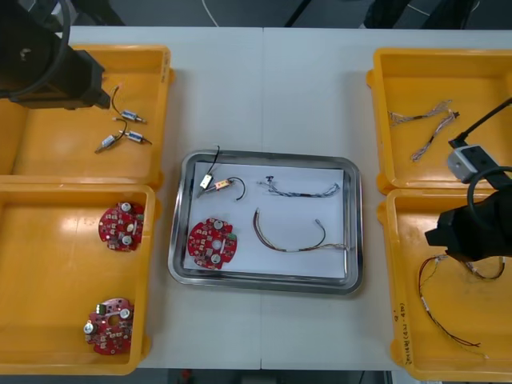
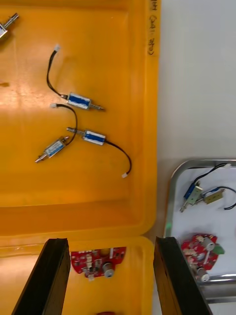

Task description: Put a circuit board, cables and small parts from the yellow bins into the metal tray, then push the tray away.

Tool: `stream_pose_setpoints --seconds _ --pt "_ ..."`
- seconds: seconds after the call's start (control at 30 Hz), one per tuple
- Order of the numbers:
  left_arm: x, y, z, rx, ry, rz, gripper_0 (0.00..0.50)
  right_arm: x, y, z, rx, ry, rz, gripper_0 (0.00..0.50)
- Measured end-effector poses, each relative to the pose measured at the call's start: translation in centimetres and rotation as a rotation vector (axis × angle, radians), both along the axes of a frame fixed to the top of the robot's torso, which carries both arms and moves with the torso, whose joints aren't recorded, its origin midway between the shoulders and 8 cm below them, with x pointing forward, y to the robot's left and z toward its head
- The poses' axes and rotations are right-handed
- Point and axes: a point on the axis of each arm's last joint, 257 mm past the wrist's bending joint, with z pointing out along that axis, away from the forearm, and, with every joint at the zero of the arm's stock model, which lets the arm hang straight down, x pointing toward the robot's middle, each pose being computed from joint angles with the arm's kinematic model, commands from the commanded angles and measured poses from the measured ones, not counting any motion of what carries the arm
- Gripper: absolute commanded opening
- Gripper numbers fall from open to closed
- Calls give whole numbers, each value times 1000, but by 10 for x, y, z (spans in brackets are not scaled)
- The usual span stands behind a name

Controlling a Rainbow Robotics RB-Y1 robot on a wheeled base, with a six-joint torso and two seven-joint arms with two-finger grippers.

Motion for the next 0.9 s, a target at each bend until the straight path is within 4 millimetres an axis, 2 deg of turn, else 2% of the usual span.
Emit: stream_pose_setpoints --seconds 0.17,0.43,0.6,0.77,0.9 --pt "-13 19 -7 23 1 -46 500 -1 40 0 -29 -5 134 500" --pt "-36 47 -26 26 29 -14 500 -12 98 -9 -97 11 350 500" --pt "-50 67 -40 55 60 15 500 -16 118 -18 -179 2 451 500" --pt "-64 93 -52 56 94 65 500 -17 131 -29 -331 -38 650 500" --pt "-74 110 -60 56 113 104 500 -14 147 -36 -378 -48 696 500"
